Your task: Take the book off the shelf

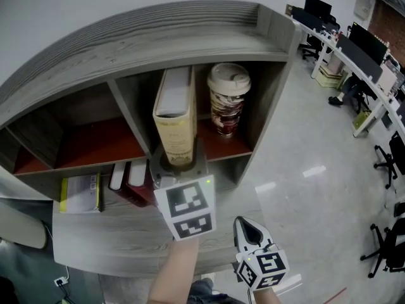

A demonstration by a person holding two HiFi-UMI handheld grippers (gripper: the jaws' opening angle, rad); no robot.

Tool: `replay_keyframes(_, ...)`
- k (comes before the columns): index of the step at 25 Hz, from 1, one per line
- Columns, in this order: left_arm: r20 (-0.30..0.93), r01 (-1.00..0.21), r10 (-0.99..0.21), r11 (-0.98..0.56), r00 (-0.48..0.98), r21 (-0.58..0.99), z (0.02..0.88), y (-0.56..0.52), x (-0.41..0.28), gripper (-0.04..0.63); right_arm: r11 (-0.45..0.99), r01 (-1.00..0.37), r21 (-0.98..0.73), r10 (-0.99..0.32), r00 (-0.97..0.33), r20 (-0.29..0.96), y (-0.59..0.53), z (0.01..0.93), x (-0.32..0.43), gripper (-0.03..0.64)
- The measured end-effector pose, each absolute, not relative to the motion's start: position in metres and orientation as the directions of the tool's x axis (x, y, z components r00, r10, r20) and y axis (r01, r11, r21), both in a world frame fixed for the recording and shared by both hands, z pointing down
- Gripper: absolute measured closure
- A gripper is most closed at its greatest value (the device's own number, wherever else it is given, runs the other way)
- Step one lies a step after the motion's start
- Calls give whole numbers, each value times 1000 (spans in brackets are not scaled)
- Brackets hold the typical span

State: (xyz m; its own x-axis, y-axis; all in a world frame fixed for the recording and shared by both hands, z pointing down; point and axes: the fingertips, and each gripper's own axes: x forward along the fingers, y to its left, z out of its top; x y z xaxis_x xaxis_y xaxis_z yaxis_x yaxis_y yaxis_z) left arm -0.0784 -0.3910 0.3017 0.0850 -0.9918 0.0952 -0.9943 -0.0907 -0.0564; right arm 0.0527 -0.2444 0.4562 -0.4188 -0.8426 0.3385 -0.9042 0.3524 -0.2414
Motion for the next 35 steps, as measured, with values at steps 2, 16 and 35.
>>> replay_keyframes(2, 94, -994, -992, -94, 89, -56, 302, -386, -78, 377, 357, -903, -241, -842, -423, 337, -241, 455, 51, 609)
replay_keyframes(16, 76, -992, -992, -106, 101, -68, 294, -346, -78, 377, 379, -895, -233, -841, -439, 317, -212, 447, 45, 609)
replay_keyframes(35, 60, -993, -993, -104, 100, -58, 287, -293, -84, 377, 407, -889, -211, -844, -454, 286, -168, 436, 38, 609)
